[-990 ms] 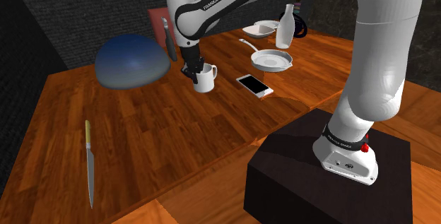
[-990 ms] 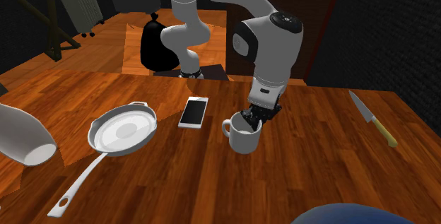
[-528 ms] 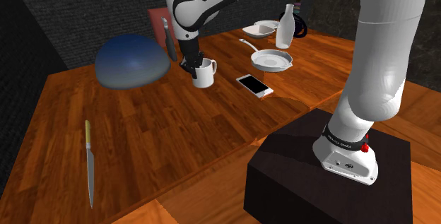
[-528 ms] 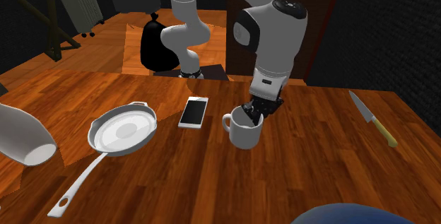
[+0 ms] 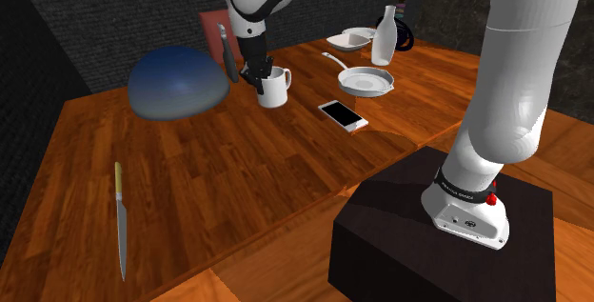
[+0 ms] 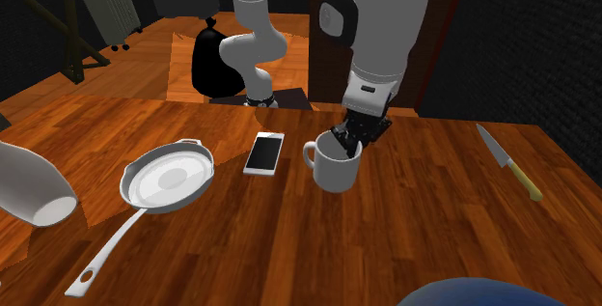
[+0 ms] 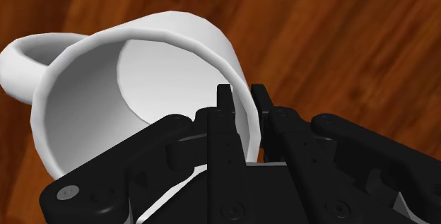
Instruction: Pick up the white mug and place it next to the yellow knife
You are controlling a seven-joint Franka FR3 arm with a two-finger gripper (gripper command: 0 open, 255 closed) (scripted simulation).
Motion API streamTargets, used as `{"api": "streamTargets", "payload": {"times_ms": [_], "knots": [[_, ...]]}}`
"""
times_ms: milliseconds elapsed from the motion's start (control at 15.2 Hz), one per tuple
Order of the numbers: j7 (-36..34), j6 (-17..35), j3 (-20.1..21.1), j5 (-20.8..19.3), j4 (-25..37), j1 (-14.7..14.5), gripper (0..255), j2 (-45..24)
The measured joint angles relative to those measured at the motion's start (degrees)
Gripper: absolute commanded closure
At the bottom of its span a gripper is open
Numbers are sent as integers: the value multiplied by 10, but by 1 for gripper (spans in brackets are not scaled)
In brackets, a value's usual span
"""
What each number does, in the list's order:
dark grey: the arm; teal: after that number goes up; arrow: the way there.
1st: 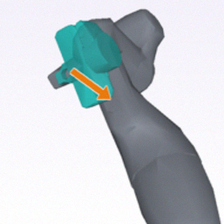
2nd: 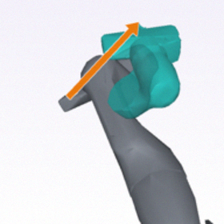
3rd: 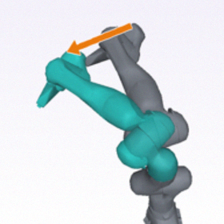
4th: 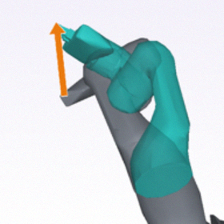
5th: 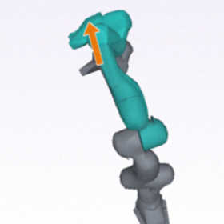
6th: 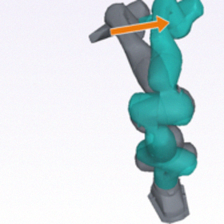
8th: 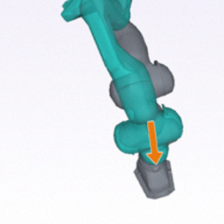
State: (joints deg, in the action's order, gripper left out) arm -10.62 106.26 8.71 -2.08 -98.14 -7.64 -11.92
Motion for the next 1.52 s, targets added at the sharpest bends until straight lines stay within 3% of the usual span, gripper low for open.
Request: {"api": "streamTargets", "payload": {"times_ms": [1254, 1518], "knots": [[1, -143, 1, 1, 141, -2, 255, 1], [-38, -154, 17, -1, 160, -28, 255, -6]]}}
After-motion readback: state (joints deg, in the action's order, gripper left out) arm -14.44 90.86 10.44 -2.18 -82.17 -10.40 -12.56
